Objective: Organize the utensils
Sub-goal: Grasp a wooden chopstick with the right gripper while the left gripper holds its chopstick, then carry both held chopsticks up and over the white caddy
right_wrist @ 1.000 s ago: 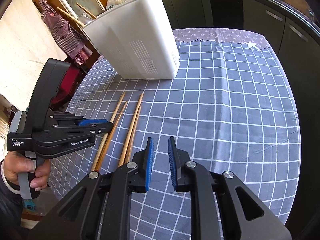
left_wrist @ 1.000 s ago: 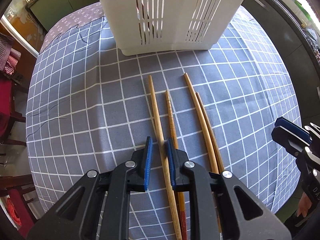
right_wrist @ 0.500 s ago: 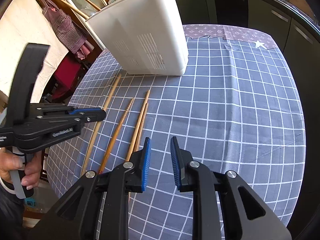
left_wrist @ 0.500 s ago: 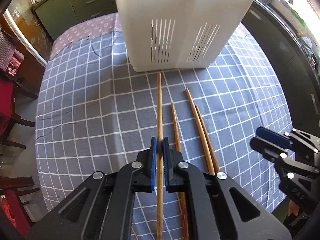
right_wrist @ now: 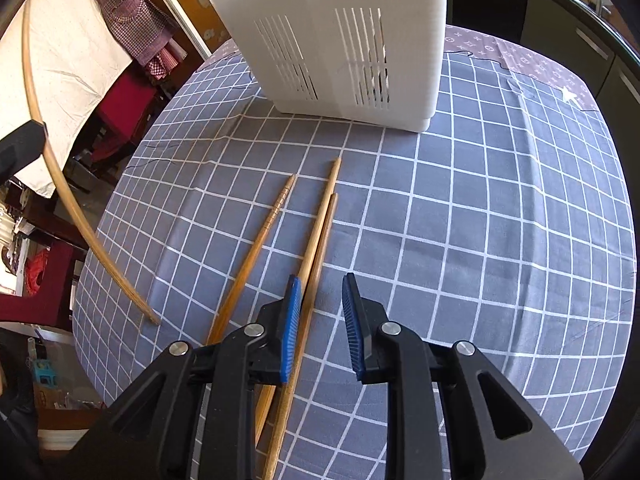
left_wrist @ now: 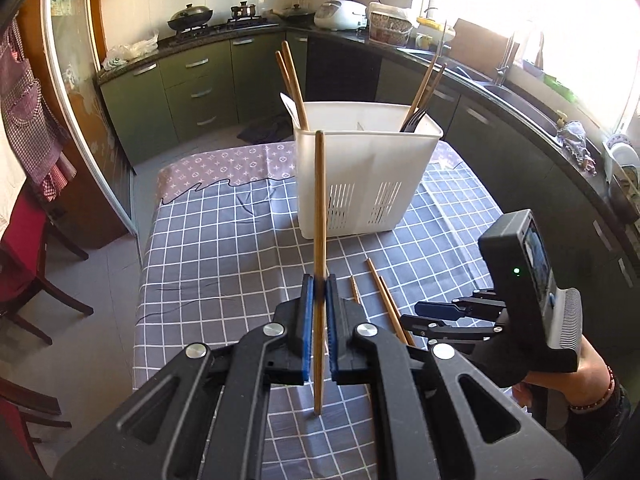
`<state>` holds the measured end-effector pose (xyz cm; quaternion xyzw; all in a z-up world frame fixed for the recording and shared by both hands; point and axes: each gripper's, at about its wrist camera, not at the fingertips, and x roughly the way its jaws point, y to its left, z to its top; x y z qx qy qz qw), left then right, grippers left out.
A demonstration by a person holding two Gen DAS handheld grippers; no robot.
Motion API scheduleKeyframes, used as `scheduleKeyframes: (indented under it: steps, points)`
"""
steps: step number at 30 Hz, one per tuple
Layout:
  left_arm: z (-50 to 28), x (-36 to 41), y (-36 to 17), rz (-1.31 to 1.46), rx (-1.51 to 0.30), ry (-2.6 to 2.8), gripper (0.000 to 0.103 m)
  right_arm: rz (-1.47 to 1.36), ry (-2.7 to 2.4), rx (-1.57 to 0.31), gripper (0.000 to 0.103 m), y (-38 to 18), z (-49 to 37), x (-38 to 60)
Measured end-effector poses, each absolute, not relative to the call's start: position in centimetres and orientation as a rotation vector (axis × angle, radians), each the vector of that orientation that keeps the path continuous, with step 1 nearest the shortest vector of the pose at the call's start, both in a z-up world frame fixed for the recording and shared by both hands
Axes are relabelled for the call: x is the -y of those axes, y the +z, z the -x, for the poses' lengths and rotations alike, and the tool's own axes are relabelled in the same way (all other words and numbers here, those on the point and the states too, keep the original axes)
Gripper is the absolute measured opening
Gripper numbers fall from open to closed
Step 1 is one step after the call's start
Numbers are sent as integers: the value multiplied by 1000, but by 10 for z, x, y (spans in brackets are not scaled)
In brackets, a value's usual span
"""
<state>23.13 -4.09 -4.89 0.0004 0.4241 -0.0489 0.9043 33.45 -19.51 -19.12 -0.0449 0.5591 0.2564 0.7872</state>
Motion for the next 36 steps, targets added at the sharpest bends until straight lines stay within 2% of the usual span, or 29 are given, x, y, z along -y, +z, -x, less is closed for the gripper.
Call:
scheduleKeyframes:
  steps: [27, 30, 31, 36]
  points:
    - [-221, 32, -47, 1, -859, -122, 6, 265, 453, -1215, 24, -194, -328, 183]
    - [-220, 33, -46, -4, -857, -125, 6, 286, 447, -1205, 18, -195, -330, 177]
    - [-219, 34, -46, -5, -857, -126, 6, 286, 447, -1203, 10, -196, -330, 175]
    - [-218, 34, -46, -8, -856, -125, 6, 239, 464, -1174, 7, -188, -328, 179]
